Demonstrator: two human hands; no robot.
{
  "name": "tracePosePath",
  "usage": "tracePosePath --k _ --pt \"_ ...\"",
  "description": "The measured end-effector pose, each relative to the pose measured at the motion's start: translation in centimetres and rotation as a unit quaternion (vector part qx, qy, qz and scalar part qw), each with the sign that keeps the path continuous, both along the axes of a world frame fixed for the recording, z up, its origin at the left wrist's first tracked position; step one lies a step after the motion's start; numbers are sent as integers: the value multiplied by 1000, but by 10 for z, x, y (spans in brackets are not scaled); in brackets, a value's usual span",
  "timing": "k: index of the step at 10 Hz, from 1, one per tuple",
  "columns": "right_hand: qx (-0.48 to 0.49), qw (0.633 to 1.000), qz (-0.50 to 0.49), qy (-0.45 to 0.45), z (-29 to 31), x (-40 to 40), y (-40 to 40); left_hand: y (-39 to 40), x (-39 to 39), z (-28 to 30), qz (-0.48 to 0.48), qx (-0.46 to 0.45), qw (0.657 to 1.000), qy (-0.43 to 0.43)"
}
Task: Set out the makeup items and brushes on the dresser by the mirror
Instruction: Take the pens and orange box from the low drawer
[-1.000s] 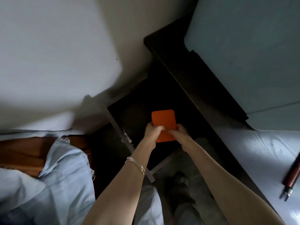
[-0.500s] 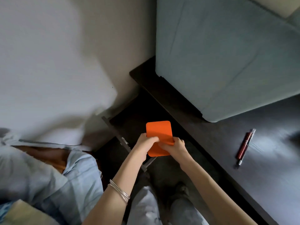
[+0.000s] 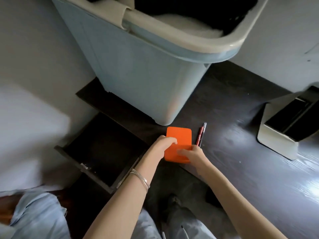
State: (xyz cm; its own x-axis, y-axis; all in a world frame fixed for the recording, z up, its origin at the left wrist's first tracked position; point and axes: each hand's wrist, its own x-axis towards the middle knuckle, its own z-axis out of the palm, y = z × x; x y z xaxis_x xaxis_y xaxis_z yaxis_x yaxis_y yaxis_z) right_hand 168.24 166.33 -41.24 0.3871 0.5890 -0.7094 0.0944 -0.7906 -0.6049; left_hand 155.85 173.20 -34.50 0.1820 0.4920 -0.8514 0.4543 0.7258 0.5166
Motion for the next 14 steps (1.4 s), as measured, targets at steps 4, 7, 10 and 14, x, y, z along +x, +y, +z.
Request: tracePosePath --k 4,7,10,14 --pt "100 985 31 -135 48 -29 5 2 -11 -19 121 39 991 -37" --pt "24 971 194 136 2 -203 3 -40 -204 -61 321 -3 940 116" --pt "-139 957 179 179 -97 -332 -5 -35 -276 -126 333 -118 931 91" --pt "-134 965 -1 223 -81 -333 30 2 -264 -138 265 -173 947 58"
